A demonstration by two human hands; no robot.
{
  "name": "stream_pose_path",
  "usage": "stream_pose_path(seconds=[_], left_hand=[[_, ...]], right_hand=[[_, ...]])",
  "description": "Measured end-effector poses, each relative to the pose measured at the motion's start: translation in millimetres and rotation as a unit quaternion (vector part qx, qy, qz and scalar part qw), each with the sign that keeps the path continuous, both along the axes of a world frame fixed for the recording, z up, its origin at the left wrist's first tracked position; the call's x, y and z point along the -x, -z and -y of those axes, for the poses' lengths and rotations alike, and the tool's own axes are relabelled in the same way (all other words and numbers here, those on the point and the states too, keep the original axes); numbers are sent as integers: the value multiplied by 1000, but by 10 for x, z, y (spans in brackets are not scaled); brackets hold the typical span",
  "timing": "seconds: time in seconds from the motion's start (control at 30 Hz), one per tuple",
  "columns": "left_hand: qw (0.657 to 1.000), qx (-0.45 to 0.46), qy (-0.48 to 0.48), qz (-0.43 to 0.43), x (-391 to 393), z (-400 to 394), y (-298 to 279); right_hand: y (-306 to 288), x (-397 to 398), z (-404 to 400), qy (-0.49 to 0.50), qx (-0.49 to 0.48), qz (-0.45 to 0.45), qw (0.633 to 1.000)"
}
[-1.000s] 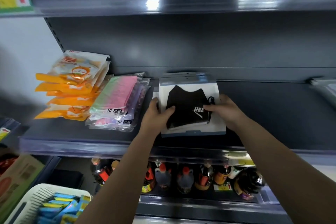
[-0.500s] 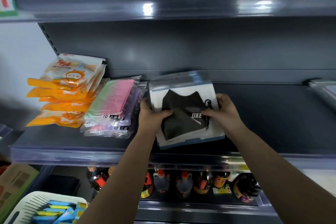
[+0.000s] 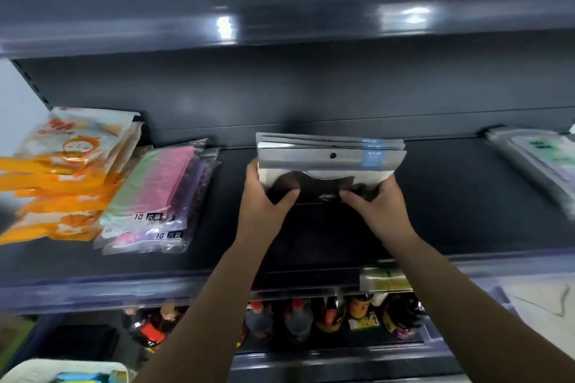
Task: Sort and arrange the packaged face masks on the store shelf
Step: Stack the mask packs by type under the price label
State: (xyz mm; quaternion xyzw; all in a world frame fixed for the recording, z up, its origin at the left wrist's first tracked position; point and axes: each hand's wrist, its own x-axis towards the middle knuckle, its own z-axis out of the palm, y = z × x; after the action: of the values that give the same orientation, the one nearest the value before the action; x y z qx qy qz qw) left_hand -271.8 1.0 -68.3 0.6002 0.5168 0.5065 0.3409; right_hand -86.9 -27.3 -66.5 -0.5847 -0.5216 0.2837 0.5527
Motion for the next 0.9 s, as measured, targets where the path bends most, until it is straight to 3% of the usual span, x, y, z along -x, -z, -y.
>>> stream_pose_path(seconds=[0.17, 0.53, 0.7, 0.9], left_hand=[[999, -37, 4, 29, -101, -6, -162], [999, -37, 16, -7, -522, 65, -145], [998, 13, 33, -49, -712, 116, -44], [1000, -16, 8, -17, -983, 129, -84]], right_hand=[[-207, -129, -54, 1, -45, -40, 998], [-141, -482, 32, 12, -95, -29, 995], [-3, -715, 107, -37, -70, -6, 997], [-107, -977, 106, -16, -88, -5, 996]])
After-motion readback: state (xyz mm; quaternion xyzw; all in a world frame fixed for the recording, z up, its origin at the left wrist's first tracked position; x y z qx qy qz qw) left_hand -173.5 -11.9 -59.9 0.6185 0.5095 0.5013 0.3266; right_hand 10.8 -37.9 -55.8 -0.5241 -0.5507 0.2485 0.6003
